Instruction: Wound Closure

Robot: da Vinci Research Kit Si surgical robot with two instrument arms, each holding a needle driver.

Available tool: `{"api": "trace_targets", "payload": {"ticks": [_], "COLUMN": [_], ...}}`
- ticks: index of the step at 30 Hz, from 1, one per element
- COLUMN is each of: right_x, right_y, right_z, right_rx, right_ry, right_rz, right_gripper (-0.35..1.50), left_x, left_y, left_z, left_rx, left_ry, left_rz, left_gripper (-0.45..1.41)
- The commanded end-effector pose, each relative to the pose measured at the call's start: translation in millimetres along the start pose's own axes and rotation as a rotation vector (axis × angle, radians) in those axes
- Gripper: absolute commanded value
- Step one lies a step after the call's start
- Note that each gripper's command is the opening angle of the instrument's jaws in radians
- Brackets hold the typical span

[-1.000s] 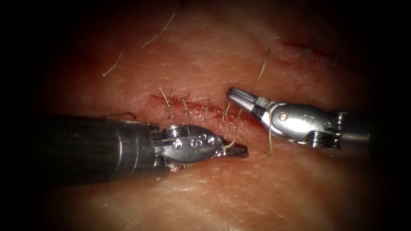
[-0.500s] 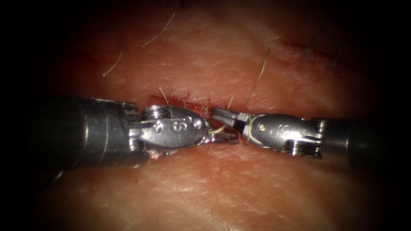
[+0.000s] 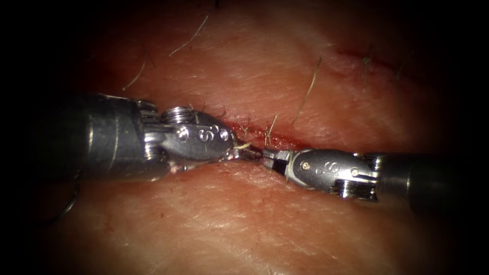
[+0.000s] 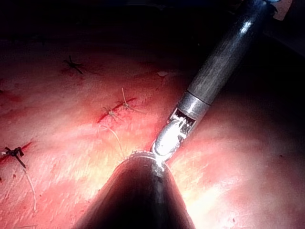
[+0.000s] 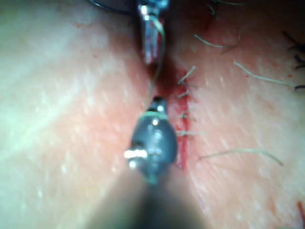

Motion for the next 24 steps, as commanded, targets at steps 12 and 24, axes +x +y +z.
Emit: {"api": "trace_targets", "payload": {"ticks": [12, 24], "right_x": [0.3, 0.4], "right_y": [-1.7, -2.5], "right_z": [0.8, 0.7], "right_rx": [0.036, 0.099], "right_ry": [0.006, 0.011], "right_rz": [-0.009, -0.021], "right_gripper": [-0.35, -0.35], "left_x": [1.2, 2.9], "left_y": [-2.7, -5.7], "left_z": [0.0, 0.9], "left_rx": [-0.022, -0.020], "left_ry": [-0.066, -0.062], "left_rz": [0.005, 0.017], "left_gripper": [-0.45, -0.45]}}
